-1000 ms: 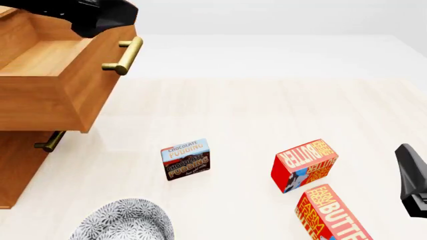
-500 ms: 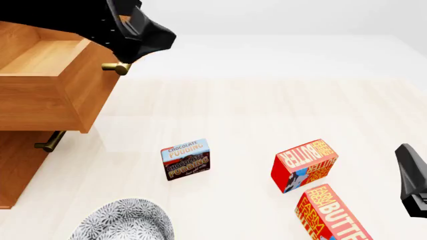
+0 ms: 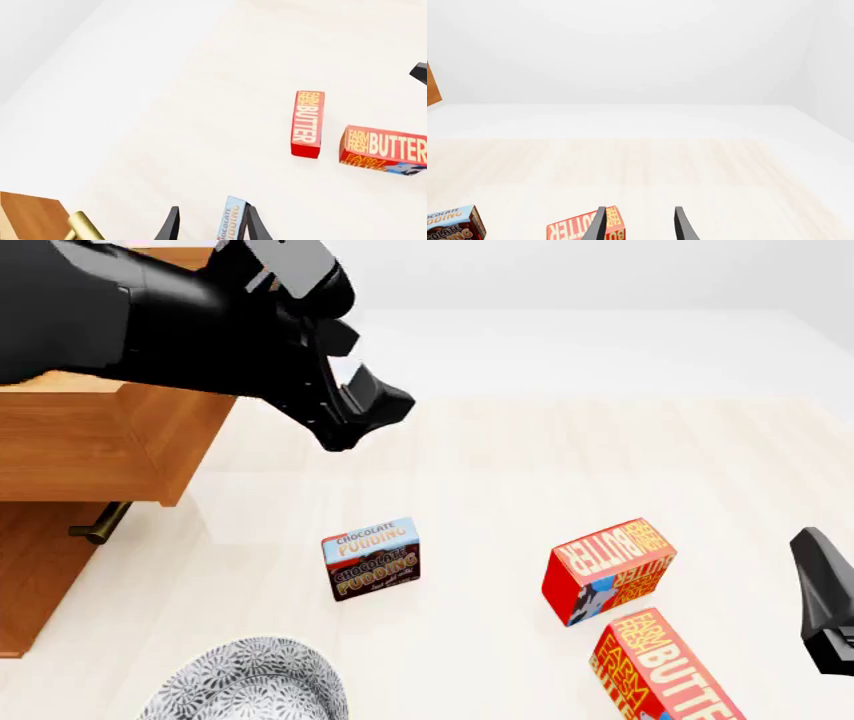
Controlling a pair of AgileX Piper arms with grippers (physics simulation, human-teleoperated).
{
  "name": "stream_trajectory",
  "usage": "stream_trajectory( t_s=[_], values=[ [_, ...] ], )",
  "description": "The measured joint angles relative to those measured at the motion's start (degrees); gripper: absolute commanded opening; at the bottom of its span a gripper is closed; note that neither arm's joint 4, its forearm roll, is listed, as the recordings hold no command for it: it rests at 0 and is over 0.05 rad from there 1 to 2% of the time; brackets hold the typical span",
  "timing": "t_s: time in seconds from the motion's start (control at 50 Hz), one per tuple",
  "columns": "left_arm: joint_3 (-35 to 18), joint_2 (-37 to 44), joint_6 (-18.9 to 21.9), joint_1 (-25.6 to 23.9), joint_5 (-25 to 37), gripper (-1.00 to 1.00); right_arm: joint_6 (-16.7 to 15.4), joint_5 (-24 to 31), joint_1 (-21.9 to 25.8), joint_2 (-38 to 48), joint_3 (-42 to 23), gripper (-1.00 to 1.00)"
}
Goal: Put the chocolate pudding in the top drawer of the cabinet and close it.
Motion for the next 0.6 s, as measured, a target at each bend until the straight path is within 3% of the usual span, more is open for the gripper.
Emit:
stream_trajectory(
  t_s=[0.6],
  values=[
    [11.3, 4.3, -1.7, -1.0, -9.4, 1.00, 0.0, 0.0, 0.0, 0.0, 0.0, 1.00]
  ],
)
